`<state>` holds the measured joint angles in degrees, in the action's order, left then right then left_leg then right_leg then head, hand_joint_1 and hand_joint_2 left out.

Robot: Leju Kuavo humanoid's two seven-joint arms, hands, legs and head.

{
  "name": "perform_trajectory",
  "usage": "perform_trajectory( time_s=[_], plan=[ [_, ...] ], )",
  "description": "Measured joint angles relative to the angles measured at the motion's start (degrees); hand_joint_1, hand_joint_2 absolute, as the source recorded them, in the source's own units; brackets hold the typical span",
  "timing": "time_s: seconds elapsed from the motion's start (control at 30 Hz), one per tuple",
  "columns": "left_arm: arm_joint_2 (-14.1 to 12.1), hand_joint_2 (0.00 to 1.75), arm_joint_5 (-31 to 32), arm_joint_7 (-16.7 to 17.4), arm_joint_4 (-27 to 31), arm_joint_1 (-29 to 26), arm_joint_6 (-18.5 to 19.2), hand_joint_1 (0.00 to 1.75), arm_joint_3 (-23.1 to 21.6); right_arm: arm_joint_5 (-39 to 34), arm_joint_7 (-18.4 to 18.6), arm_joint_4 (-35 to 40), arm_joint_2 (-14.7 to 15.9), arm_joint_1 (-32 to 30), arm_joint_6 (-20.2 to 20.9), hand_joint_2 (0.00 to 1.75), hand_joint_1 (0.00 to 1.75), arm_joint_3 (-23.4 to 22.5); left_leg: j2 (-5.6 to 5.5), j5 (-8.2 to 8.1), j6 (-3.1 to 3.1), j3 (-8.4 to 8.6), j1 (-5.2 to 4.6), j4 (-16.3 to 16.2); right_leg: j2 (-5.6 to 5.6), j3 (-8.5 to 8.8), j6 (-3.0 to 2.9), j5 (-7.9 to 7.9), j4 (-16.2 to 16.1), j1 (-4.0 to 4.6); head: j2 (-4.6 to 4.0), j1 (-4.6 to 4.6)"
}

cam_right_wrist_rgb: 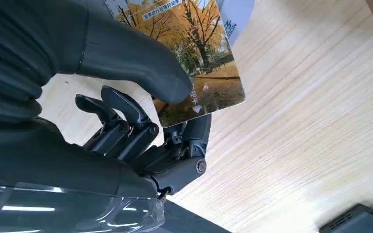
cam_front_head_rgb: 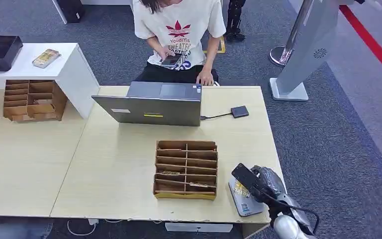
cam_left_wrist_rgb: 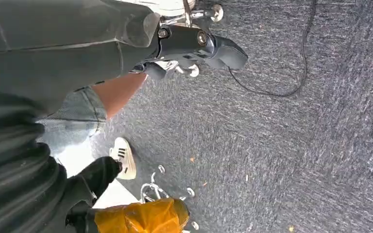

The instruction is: Pass the card to the sensor for recognition and then transmit it.

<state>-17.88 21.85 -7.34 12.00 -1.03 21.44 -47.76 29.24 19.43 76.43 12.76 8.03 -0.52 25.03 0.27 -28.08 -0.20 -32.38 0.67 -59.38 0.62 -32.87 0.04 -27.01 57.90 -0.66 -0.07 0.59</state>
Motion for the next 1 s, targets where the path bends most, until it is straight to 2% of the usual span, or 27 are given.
perform_trajectory(
  time_s=[0.43,0.53,0.67,0.87,1.0],
  plan=[
    [-0.57,1.75,2.84,-0.35,0.0,0.46,0.0,0.0,-3.39,-0.52,-0.41,-0.52,0.0,0.62,-0.15,1.75,1.75,0.52,0.01,0.0,0.0,0.01,0.0,0.0,0.0,0.02,0.0,0.0,0.0,0.0,0.0,0.0],
    [-0.57,1.75,1.95,-0.53,0.0,0.4,0.0,0.0,-3.69,-1.57,-2.01,-0.09,0.0,0.33,-3.38,1.75,1.75,0.44,0.0,0.0,0.0,-0.03,-0.01,0.0,0.0,0.01,0.0,0.01,0.0,0.0,0.0,-0.02],
    [-0.55,1.75,0.13,-1.01,0.0,-0.12,0.0,0.0,-3.69,-2.65,-4.57,4.95,-0.24,-1.04,-11.17,1.75,1.75,-1.47,-0.05,0.0,0.0,-0.13,-0.01,0.0,-0.05,-0.08,-0.01,0.0,0.02,0.0,0.0,0.0],
    [-0.48,1.75,-0.39,-1.11,0.0,-0.4,0.0,0.0,-3.69,-2.91,-5.07,10.21,-0.37,-1.51,-12.57,1.75,1.75,-3.19,-0.07,0.0,0.0,-0.19,0.0,0.0,-0.07,-0.14,0.01,-0.03,0.02,0.0,0.0,0.0],
    [-0.42,1.75,-2.69,-1.95,0.0,-0.61,0.0,0.0,-3.67,-4.22,-8.97,12.44,-0.9,-2.16,-17.05,1.75,1.75,-4.57,-0.06,0.0,0.0,-0.25,-0.01,0.0,-0.07,-0.2,0.01,-0.03,0.02,0.0,0.0,-0.02]
  ],
)
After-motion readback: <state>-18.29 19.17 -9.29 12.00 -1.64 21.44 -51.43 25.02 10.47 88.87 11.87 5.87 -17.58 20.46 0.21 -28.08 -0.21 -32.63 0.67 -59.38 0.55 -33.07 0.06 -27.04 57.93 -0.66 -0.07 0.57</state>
